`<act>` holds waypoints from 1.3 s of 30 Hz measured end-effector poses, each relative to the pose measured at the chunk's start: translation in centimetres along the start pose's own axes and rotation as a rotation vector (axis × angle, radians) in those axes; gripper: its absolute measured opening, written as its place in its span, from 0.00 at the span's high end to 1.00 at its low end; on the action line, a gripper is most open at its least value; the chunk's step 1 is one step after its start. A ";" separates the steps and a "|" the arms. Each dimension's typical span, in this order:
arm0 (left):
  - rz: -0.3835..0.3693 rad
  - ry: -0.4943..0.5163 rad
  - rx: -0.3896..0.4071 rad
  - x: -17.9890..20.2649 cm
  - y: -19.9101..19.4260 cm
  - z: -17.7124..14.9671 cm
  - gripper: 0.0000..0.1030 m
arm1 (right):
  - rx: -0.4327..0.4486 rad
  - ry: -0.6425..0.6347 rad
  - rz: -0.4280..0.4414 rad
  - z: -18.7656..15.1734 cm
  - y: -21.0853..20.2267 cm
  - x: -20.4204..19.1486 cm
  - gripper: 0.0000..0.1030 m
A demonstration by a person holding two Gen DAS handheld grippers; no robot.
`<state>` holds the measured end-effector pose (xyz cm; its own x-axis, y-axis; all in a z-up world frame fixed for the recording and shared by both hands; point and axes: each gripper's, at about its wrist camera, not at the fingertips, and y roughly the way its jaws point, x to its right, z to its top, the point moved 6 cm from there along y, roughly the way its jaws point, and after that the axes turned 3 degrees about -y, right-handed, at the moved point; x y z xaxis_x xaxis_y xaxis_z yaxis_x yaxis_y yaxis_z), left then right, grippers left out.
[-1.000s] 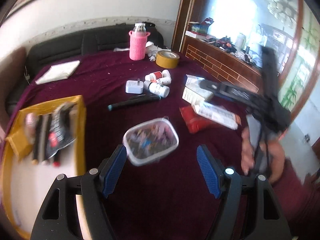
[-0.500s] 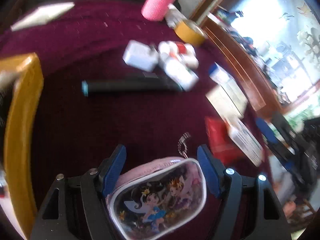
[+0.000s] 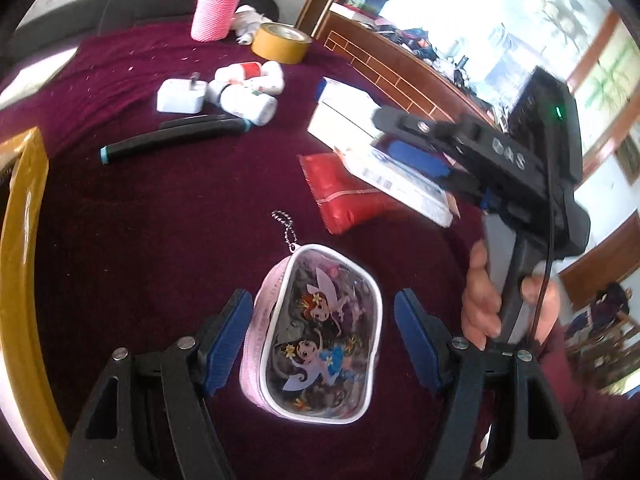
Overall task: Organize objects
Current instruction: 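Grasp the pink cartoon pouch with the left tool while the right tool grasps the white ointment box, then carry the pouch and the ointment box with both tools over the yellow tray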
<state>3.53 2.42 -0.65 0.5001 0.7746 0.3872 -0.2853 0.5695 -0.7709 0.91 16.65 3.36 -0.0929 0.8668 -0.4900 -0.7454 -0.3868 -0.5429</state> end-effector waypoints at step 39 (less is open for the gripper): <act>0.145 -0.046 0.319 -0.1 -9.7 -2.9 0.79 | 0.053 -0.116 -0.167 0.7 -4.0 -0.8 0.35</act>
<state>8.59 -4.02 5.36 0.4002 0.8611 0.3136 -0.5955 0.5045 -0.6253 3.50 17.70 6.43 -0.0383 0.9491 -0.3127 -0.7901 -0.2203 -0.5720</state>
